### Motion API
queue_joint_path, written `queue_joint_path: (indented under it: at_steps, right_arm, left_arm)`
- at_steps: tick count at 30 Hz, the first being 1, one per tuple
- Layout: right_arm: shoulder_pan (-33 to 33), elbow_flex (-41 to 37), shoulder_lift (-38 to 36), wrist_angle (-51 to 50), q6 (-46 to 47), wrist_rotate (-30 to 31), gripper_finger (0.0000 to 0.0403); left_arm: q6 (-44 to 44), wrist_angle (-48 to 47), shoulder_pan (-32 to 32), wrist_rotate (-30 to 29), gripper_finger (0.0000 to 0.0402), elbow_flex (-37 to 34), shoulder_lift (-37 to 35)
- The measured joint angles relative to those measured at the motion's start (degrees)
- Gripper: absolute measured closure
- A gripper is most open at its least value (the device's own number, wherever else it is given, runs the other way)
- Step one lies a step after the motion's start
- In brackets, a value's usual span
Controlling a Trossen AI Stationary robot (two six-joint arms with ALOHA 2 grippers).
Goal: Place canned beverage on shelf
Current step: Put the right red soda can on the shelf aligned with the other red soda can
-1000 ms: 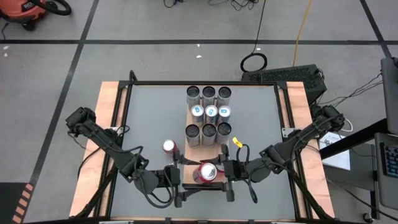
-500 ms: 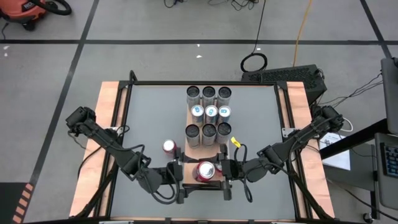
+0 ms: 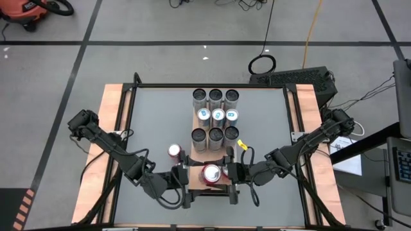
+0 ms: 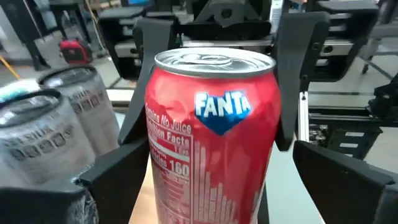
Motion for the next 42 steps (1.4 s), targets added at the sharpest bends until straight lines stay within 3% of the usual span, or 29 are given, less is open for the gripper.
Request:
queue_joint_path:
  at_steps: [5,10,18,30,42]
  right_arm:
    - [0.1,0.2,-0.2,1.4,-0.5,-0.7,0.0165]
    - [0.2,0.2,-0.2,1.8,-1.1,-0.9,0.0165]
    - [0.1,0.2,-0.2,1.6,-3.2,-0.1,0.0165]
    - [0.0,0.0,-0.1,1.4,-4.0,0.0,0.0165]
    - [0.1,0.0,-0.1,0.7,-3.7,0.2,0.0165]
  left_arm:
    - [1.1,-0.5,-2.4,-4.9,0.0006,0.0,-1.1]
    - [-0.9,-1.4,-2.5,-5.6,0.0006,0.0,-1.0]
    - [-6.2,-3.4,1.2,-0.1,0.0006,0.0,-1.0]
    - [-6.1,-1.6,2.7,0.2,0.0008,0.0,0.5]
    - [-5.6,-0.4,3.1,1.8,0.0092,0.0,0.9]
